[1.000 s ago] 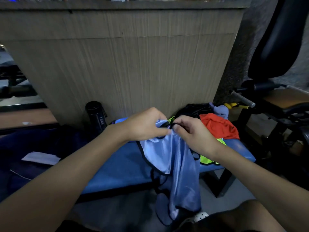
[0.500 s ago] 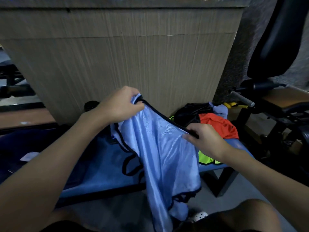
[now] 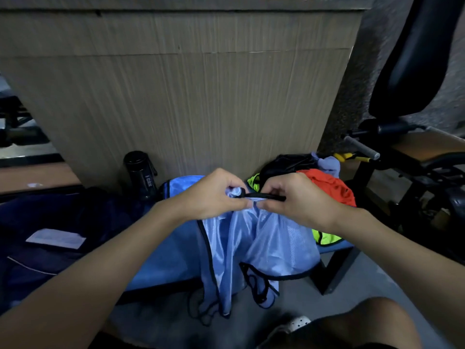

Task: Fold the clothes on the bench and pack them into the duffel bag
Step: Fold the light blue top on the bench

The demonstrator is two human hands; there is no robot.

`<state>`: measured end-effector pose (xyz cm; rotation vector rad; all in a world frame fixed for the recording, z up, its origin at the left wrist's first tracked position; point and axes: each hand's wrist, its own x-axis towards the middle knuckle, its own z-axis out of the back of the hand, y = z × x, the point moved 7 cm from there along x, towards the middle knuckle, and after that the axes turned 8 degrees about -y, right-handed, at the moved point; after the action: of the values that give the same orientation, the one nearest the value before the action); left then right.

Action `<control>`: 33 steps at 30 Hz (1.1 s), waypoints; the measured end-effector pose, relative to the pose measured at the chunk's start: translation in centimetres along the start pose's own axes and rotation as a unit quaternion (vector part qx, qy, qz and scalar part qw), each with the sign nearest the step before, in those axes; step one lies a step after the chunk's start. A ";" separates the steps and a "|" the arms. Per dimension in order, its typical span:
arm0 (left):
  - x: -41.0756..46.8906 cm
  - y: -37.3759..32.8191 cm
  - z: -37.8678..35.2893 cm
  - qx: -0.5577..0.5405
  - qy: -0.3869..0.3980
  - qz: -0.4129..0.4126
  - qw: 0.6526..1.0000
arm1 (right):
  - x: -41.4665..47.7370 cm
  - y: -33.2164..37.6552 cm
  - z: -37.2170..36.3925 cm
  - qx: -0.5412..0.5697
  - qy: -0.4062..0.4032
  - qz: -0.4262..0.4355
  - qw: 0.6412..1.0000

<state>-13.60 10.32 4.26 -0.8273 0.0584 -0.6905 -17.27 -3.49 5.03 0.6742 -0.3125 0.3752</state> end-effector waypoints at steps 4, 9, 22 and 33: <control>0.1 0.5 1.1 0.017 -0.021 0.005 1.000 | -0.3 -0.5 0.6 0.027 0.023 -0.018 0.999; -0.2 2.1 3.0 0.054 -0.061 0.029 0.996 | -0.3 -2.0 2.9 0.024 -0.008 -0.042 0.999; 0.0 -1.8 -1.2 -0.057 0.010 -0.015 0.998 | 0.1 0.4 1.8 0.206 0.012 -0.074 0.976; -0.1 -0.4 -0.4 -0.095 -0.027 0.039 0.994 | -1.7 0.9 1.4 0.440 0.149 -0.168 0.870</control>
<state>-13.98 9.91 4.24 -1.0207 0.1079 -0.5945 -19.34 -4.16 5.87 1.5234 0.3104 0.2667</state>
